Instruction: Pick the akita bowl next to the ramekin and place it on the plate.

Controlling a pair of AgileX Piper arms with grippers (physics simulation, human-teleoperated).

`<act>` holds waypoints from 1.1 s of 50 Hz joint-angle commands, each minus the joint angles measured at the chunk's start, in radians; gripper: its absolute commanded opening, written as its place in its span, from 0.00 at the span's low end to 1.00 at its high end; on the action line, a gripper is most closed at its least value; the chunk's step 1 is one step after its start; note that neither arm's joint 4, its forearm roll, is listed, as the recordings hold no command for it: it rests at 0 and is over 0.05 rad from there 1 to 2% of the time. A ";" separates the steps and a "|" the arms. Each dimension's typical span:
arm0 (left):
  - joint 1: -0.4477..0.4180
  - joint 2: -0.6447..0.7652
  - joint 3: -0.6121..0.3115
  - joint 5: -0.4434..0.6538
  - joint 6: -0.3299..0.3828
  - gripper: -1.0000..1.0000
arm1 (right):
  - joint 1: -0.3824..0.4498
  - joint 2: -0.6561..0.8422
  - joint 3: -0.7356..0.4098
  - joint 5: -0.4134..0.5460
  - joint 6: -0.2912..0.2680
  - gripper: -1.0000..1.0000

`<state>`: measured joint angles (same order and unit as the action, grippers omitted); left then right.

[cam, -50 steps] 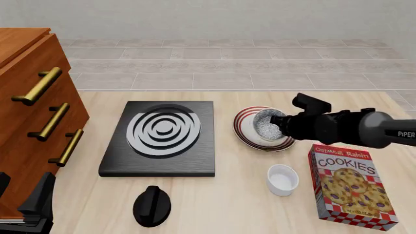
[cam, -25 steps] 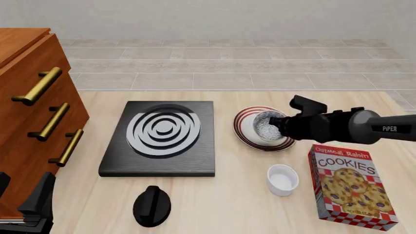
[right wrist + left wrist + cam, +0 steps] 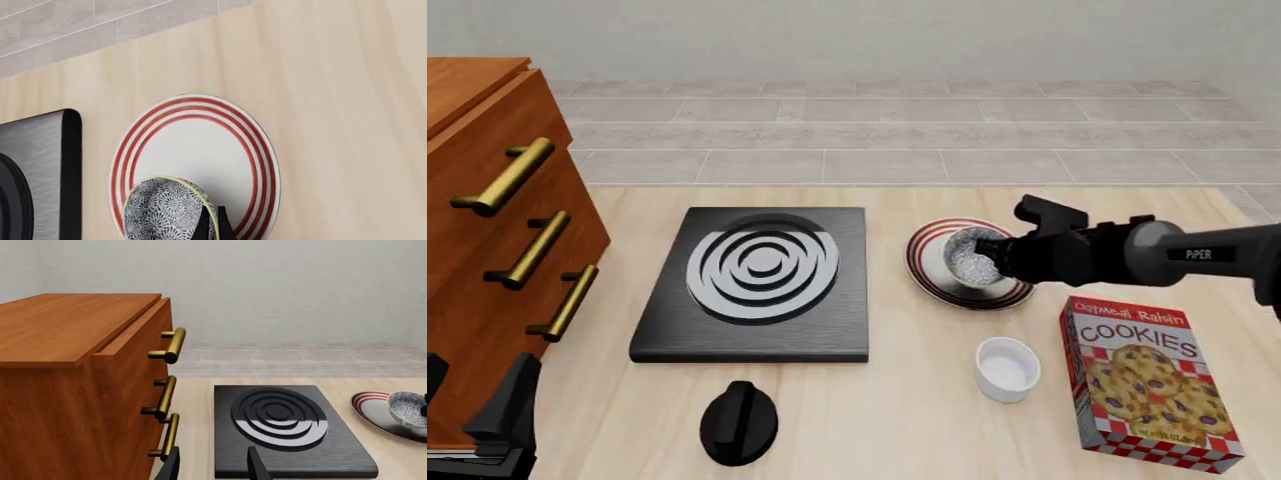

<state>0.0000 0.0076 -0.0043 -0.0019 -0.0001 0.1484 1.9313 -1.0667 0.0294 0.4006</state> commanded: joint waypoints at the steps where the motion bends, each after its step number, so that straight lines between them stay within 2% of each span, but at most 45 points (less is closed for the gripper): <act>1: 0.000 0.000 0.000 0.000 0.000 1.00 | -0.006 0.030 -0.036 0.001 -0.007 0.00; 47: 0.000 0.000 0.000 0.000 0.000 1.00 | -0.020 0.076 -0.065 0.004 -0.024 0.00; 48: 0.000 0.000 0.000 0.000 0.000 1.00 | -0.018 0.076 -0.067 0.005 -0.021 1.00; 55: 0.000 0.000 0.000 0.000 0.000 1.00 | -0.013 0.073 -0.068 0.007 -0.020 1.00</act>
<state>0.0000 0.0076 -0.0043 -0.0019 -0.0001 0.1337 2.0019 -1.1318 0.0352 0.3778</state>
